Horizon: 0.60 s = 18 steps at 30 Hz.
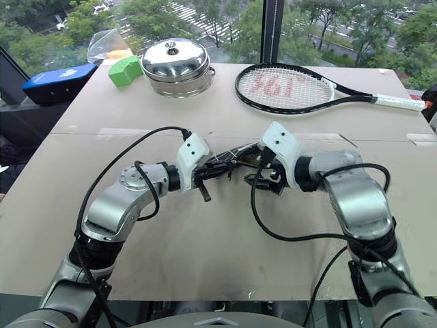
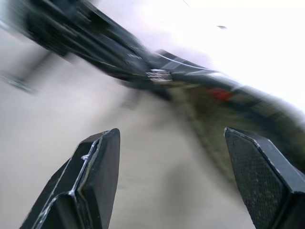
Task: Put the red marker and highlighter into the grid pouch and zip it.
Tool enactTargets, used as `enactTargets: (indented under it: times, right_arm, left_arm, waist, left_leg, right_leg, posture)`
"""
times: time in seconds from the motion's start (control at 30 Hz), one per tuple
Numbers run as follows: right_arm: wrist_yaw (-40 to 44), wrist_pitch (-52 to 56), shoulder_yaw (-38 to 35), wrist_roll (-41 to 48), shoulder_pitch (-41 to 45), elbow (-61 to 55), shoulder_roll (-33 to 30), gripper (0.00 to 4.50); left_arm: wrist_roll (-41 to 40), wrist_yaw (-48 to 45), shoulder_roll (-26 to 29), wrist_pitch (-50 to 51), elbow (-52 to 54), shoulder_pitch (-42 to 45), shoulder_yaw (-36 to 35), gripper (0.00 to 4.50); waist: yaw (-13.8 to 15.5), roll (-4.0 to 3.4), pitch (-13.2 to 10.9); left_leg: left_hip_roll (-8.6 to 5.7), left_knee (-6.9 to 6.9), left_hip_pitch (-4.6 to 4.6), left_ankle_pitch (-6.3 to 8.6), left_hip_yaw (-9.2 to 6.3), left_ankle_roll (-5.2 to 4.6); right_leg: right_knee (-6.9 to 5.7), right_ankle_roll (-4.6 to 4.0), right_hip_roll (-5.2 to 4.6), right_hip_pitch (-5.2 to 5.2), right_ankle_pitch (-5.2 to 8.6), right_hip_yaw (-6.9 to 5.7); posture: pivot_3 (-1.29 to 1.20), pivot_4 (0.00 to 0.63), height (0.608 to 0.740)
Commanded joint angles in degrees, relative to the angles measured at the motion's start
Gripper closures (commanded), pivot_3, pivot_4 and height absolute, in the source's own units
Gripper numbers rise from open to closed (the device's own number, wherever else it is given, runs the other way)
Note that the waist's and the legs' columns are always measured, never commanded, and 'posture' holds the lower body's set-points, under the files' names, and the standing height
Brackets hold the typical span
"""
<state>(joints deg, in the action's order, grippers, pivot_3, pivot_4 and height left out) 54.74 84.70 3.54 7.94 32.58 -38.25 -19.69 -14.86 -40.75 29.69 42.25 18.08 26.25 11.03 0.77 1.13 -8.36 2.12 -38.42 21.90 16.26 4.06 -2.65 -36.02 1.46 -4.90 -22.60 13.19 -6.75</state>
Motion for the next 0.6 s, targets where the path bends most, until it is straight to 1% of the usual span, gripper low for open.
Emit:
enactTargets:
  times: [0.03, 0.23, 0.4, 0.43, 0.5, 0.53, 0.6]
  right_arm:
    - [-5.2, 5.4, -2.8, 2.6, 0.3, -2.0, 4.2, 1.02]
    - [-15.7, 7.7, -4.9, 2.8, 1.4, 3.2, 15.7, 1.02]
    - [-21.9, 7.1, -7.3, 3.4, 2.3, 6.7, 22.1, 1.02]
    - [-22.7, 7.1, -8.1, 3.7, 2.5, 7.1, 23.1, 1.55]
    - [-24.0, 7.1, -8.5, 4.4, 2.8, 7.4, 23.7, 2.27]
    - [-24.7, 6.9, -8.6, 4.7, 2.9, 7.7, 23.9, 2.80]
    - [-25.7, 6.9, -9.2, 5.5, 3.2, 8.0, 24.5, 2.80]
  left_arm:
    - [-0.8, 0.1, -0.3, -0.2, 1.1, 1.5, -1.0, 4.50]
    - [-0.8, -0.6, -0.1, 0.0, 1.0, 2.2, -0.5, 4.50]
    - [-1.0, -0.8, 0.2, 0.4, 1.8, 1.9, -0.3, 4.50]
    - [-1.0, -0.8, 0.3, 0.5, 1.9, 1.8, -0.3, 4.50]
    - [-1.1, -0.9, 0.4, 0.6, 2.2, 1.7, -0.2, 4.50]
    - [-1.1, -0.9, 0.5, 0.6, 2.4, 1.6, -0.3, 4.50]
    - [-1.1, -0.9, 0.6, 0.7, 2.7, 1.3, -0.2, 4.50]
  waist:
    - [0.0, -0.01, 0.0]
    - [0.0, -0.01, 0.0]
    - [0.0, -0.01, 0.0]
    - [-0.1, -0.02, 0.0]
    - [-0.1, -0.02, 0.0]
    - [-0.1, -0.02, 0.0]
    - [-0.1, -0.02, 0.0]
  left_leg:
    - [0.00, 0.00, -0.01, 0.00, 0.01, 0.00]
    - [-0.01, 0.03, -0.02, -0.01, 0.03, 0.02]
    - [-0.05, 0.02, -0.01, -0.01, 0.05, 0.02]
    - [-0.05, 0.02, -0.02, -0.01, 0.05, 0.02]
    - [-0.04, 0.03, -0.03, -0.01, 0.05, 0.02]
    - [-0.04, 0.03, -0.03, -0.01, 0.04, 0.03]
    - [-0.04, 0.04, -0.02, -0.01, 0.03, 0.03]
  right_leg:
    - [-0.01, 0.00, 0.00, -0.01, 0.00, 0.00]
    - [-0.15, -0.01, 0.03, -0.08, 0.00, 0.02]
    - [-0.13, -0.01, 0.02, -0.08, 0.00, 0.00]
    - [-0.14, -0.01, 0.02, -0.08, 0.00, 0.01]
    - [-0.16, -0.01, 0.03, -0.08, 0.00, 0.00]
    - [-0.16, -0.01, 0.04, -0.08, 0.00, 0.00]
    - [-0.14, -0.01, 0.05, -0.08, 0.00, -0.01]
  posture:
    - [0.00, 0.150, 0.740]
    - [0.00, 0.150, 0.740]
    - [0.00, 0.150, 0.740]
    - [0.00, 0.150, 0.740]
    - [0.00, 0.150, 0.740]
    - [0.00, 0.150, 0.740]
    - [0.00, 0.150, 0.740]
